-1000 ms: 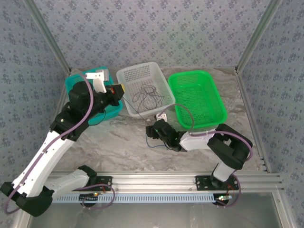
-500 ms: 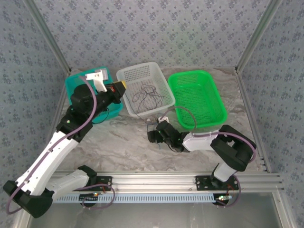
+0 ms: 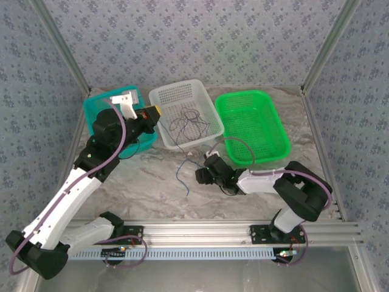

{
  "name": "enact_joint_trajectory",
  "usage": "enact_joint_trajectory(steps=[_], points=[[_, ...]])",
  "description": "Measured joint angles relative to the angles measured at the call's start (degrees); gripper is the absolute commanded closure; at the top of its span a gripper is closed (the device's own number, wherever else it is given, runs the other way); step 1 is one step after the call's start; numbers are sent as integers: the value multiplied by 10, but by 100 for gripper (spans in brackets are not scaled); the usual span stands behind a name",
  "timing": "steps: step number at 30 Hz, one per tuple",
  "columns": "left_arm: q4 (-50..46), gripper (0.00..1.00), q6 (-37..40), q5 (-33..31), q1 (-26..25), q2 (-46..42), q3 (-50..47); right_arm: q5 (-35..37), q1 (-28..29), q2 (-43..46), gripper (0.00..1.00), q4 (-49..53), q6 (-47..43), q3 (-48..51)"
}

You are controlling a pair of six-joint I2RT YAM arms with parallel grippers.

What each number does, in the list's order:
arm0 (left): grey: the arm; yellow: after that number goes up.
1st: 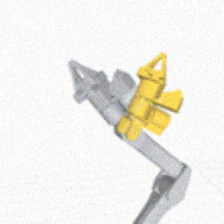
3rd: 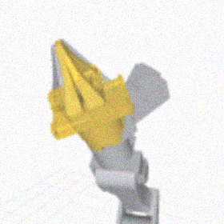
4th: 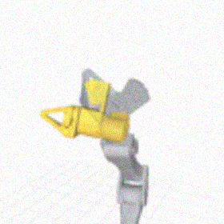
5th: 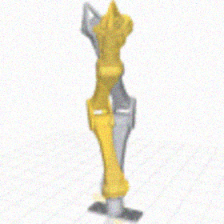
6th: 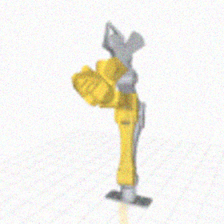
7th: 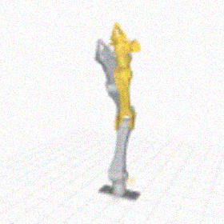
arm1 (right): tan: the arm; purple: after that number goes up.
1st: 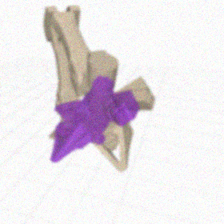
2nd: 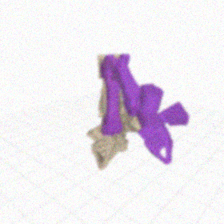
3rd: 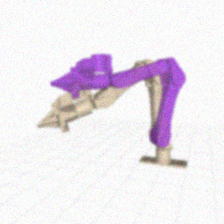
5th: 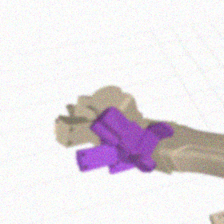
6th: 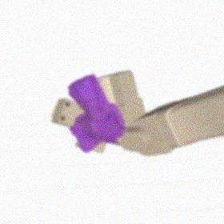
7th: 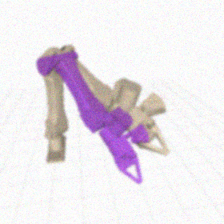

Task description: Untangle the cables

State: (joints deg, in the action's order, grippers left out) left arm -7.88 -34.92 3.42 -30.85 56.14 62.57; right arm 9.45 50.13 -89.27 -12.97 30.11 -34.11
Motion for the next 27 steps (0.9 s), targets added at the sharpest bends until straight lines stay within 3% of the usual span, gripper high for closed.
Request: enact_joint_trajectory(steps=[4,8,20,27], points=[[2,99,6,1,4,0,6,-12,-19,13,73,16,-17,6],[0,99,8,3,20,0,9,-24,-36,17,73,22,-24,9],[2,99,3,17,24,0,13,-57,-43,53,91,23,-43,25],[4,99,3,16,24,-1,-6,-149,-57,94,96,26,-44,24]])
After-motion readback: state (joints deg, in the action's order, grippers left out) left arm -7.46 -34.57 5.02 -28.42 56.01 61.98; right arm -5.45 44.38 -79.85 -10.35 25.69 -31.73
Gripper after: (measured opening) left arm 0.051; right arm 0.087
